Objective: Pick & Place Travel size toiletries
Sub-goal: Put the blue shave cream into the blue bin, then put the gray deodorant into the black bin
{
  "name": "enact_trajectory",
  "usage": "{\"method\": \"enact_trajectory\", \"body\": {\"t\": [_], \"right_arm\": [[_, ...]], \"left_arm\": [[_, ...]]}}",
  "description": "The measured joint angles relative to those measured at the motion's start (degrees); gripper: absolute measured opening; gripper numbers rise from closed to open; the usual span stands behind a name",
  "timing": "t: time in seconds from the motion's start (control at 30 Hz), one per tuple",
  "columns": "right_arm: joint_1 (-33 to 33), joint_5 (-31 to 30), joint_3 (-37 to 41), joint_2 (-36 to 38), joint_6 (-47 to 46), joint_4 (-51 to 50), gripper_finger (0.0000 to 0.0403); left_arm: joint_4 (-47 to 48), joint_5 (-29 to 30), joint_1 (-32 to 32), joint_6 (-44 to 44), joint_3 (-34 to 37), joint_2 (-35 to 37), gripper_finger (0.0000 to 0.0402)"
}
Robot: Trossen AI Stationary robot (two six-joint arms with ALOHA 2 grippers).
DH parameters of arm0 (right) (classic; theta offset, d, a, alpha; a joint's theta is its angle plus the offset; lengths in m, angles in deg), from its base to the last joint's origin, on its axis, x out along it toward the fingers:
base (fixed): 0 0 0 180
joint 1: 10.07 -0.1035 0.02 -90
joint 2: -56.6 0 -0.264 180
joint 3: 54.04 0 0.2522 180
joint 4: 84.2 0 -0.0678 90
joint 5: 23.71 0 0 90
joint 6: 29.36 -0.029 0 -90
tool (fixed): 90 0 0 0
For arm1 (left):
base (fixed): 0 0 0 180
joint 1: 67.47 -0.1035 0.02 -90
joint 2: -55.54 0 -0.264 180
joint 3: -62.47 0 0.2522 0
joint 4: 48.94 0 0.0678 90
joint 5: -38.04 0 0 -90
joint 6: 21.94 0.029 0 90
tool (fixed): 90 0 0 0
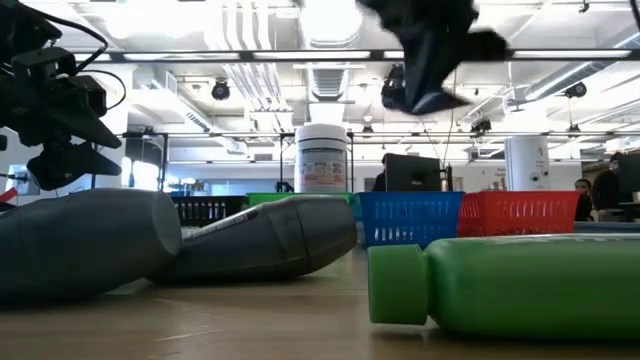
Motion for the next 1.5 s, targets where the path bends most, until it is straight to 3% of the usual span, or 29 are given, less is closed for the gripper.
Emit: {"method": "enact_trajectory", "body": {"t": [0.1, 0.3, 0.43, 0.63, 0.77, 0.9, 1.03, 1.2, 1.5], "right_arm": [[5.5, 1.7, 6.7, 3.5, -11.7, 6.9, 0.0050], [11.3, 8.6, 16.9, 2.8, -14.2, 24.6, 0.0063], [11.6, 8.3, 19.3, 1.0, -16.7, 23.6, 0.0079], [11.4, 4.5, 20.4, 1.0, -17.9, 23.1, 0.0129], [11.3, 3.7, 18.4, 1.3, -12.2, 22.7, 0.0174], [9.8, 3.7, 15.1, 1.5, -2.6, 21.9, 0.0213], [7.4, 3.7, 12.2, 1.5, 9.3, 20.4, 0.0243], [5.6, 4.2, 10.0, 1.6, 12.9, 12.6, 0.0271], [4.1, 3.9, 9.8, 2.2, 6.5, 0.7, 0.0306]], "left_arm": [[0.0, 0.0, 0.0, 0.0, 0.0, 0.0, 0.0218], [0.0, -0.1, 0.0, -2.5, 0.0, 0.0, 0.0218], [-0.1, -0.5, 0.0, -7.1, 0.0, 0.0, 0.0218], [0.0, -0.3, 0.0, -5.0, 0.0, 0.0, 0.0218], [0.0, -0.1, 0.0, -5.8, 0.0, 0.0, 0.0218], [-2.0, -0.7, 0.0, -12.9, 0.0, 0.0, 0.0218], [-13.2, -9.6, 0.1, -9.9, -0.1, -1.0, 0.0217], [-13.1, -19.9, 1.8, -4.7, -5.1, -9.3, 0.0203], [-3.3, -21.5, 12.4, -24.3, -16.5, -34.8, 0.0215]]}}
